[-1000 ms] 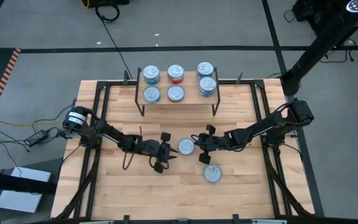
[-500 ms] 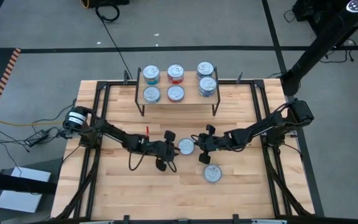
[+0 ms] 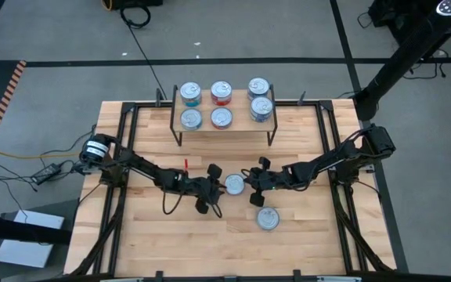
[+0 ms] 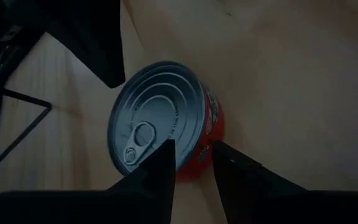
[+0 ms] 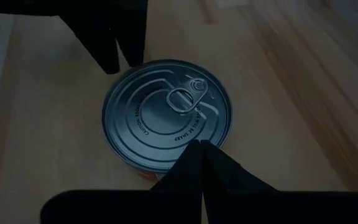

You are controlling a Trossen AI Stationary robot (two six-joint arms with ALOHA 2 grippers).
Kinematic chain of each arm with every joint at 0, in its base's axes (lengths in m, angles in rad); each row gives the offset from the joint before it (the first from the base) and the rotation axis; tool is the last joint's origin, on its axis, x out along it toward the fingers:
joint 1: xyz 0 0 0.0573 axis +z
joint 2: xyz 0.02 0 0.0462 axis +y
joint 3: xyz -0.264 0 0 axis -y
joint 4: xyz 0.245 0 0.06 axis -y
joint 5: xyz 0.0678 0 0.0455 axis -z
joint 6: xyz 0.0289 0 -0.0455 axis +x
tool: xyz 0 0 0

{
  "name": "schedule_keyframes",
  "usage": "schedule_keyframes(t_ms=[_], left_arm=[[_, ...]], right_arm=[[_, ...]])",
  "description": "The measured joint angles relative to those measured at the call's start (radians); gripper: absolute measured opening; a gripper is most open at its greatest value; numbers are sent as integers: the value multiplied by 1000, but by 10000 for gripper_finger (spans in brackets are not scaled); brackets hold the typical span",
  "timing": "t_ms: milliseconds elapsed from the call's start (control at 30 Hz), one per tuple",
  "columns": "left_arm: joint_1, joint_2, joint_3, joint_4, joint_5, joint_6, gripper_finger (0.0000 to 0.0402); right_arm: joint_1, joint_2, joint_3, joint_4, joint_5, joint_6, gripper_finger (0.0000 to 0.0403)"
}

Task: Stack canned seafood by type on shelf
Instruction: Stack the red tuna can on top of the other red tuna can on the shelf

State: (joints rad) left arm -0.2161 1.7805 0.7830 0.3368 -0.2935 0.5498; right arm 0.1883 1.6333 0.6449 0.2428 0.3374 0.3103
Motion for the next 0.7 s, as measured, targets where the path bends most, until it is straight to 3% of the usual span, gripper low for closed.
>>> schedule_keyframes(t_ms=[367, 700], left_arm=[[0, 0, 0, 0, -2, 52, 99], [0, 0, 0, -14, -2, 50, 98]], right_arm=[[1, 0, 0, 25, -62, -24, 5], [1, 1, -1, 10, -51, -23, 5]])
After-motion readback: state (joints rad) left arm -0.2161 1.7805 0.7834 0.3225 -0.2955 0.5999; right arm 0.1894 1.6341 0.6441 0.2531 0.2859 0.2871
